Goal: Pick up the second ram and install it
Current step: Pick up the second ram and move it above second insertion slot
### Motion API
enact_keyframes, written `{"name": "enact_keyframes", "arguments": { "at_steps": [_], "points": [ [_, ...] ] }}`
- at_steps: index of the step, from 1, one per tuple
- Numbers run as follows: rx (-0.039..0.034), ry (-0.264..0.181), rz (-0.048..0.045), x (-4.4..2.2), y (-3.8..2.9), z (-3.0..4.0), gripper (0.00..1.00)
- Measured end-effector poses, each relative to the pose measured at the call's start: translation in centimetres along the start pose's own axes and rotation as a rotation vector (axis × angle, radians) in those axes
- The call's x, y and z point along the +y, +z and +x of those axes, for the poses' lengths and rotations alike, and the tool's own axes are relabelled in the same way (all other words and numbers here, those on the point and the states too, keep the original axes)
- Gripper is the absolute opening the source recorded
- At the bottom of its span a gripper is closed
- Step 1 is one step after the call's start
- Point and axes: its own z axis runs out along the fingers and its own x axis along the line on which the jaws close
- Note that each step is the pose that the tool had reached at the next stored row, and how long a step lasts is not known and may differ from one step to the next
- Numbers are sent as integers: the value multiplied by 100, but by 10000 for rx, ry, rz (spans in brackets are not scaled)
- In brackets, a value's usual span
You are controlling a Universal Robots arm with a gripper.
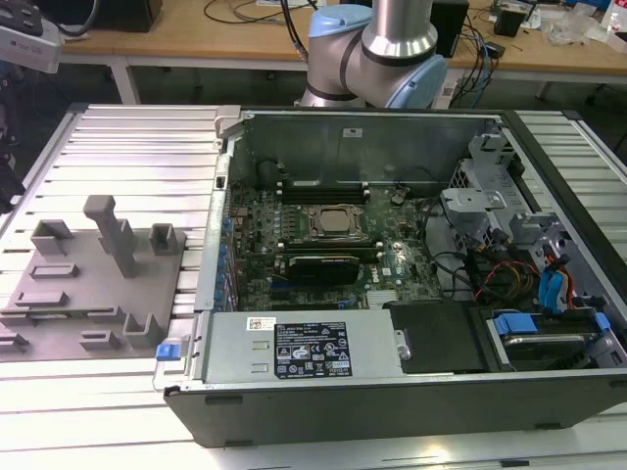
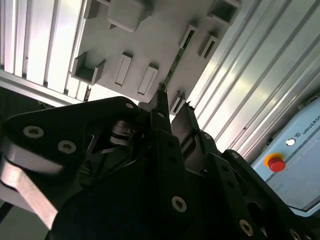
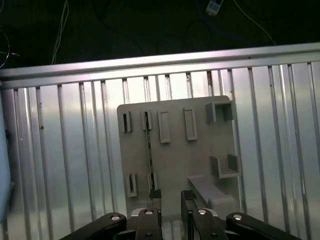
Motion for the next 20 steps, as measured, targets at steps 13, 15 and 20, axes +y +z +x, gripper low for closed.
{"name": "enact_keyframes", "arguments": {
  "at_steps": [13,15,20],
  "points": [
    [1,0,-1,-8,193,5,30],
    [0,0,-1,-8,211,5,30],
    [0,0,0,-11,275,6,30]
  ]
}}
